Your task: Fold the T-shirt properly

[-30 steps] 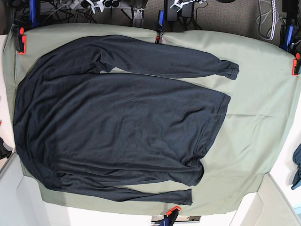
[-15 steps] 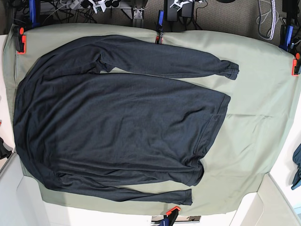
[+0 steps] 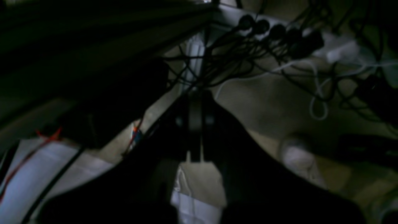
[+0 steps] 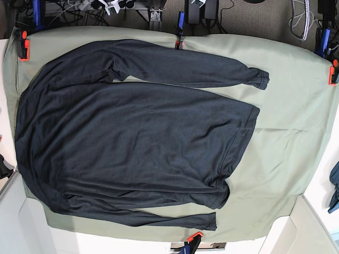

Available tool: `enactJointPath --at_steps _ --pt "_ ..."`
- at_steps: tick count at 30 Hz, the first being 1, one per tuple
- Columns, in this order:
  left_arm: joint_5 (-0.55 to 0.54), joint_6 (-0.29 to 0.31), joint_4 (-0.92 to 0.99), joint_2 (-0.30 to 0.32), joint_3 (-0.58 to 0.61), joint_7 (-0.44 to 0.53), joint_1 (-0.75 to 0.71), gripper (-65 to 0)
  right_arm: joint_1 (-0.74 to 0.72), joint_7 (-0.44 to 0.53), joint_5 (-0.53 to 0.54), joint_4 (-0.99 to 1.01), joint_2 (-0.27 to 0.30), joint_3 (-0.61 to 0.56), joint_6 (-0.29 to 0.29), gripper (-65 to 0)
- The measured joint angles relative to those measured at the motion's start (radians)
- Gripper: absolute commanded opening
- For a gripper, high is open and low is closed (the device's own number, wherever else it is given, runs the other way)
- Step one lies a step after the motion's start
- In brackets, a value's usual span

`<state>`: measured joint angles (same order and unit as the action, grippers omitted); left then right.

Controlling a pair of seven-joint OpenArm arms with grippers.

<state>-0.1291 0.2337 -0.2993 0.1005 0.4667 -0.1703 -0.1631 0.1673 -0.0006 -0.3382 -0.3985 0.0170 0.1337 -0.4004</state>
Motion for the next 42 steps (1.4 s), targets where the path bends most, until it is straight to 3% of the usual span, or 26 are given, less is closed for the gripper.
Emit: enactJointPath --at_steps 2,5,13,21,24,29,31,33,35,37,39,42 --pt "0.0 0.0 -0.068 0.021 -0.029 -0.002 -0.046 -62.7 0.057 -0.006 0.018 -0.079 0.005 0.0 -0.044 -65.0" --pt "-0.011 0.0 -0.215 0.056 -0.109 -0.008 -0.143 -62.7 0.173 -0.006 0.163 -0.234 0.02 0.0 -0.138 -65.0" --pt "-0.037 0.0 -0.744 0.103 -0.367 -0.033 -0.434 -62.7 0.456 -0.034 0.375 -0.665 0.102 0.0 -0.133 -65.0" --pt "-0.114 0.003 -1.312 0.136 -0.49 -0.124 -0.691 -62.7 0.68 -0.093 0.559 -1.185 0.208 0.002 -0.136 -65.0" --pt "-0.141 0.004 -1.492 0.145 -0.544 -0.128 -0.755 -62.7 0.739 -0.172 0.623 -1.363 0.227 0.042 -0.134 -65.0" --pt "-0.146 -0.002 -1.713 0.145 -0.638 -0.193 -0.807 -62.1 0.731 -0.336 0.859 -1.591 0.227 0.18 -0.082 -65.0" --pt "-0.145 -0.005 -1.775 0.146 -0.675 -0.237 -0.803 -56.9 0.703 -0.36 0.903 -1.646 0.227 0.242 -0.056 -65.0" --pt "-0.145 0.011 -1.824 0.147 -0.705 -0.243 -0.801 -47.5 0.674 -0.394 0.933 -1.661 0.227 0.302 -0.006 -55.4" --pt "-0.149 0.029 -1.843 0.165 -0.722 -0.244 -0.802 -37.6 0.633 -0.454 0.948 -1.658 0.227 0.347 0.06 -41.4" --pt "-0.169 0.03 -1.844 0.198 -0.733 -0.245 -0.798 -31.6 0.591 -0.499 0.947 -1.656 0.227 0.372 0.09 -28.8" --pt "-0.171 0.029 -1.844 0.227 -0.737 -0.246 -0.784 -31.3 0.559 -0.502 0.946 -1.656 0.227 0.383 0.124 -23.0" --pt "-0.171 0.03 -1.844 0.256 -0.737 -0.247 -0.773 -31.3 0.51 -0.506 0.926 -1.636 0.225 0.383 0.152 -22.8"
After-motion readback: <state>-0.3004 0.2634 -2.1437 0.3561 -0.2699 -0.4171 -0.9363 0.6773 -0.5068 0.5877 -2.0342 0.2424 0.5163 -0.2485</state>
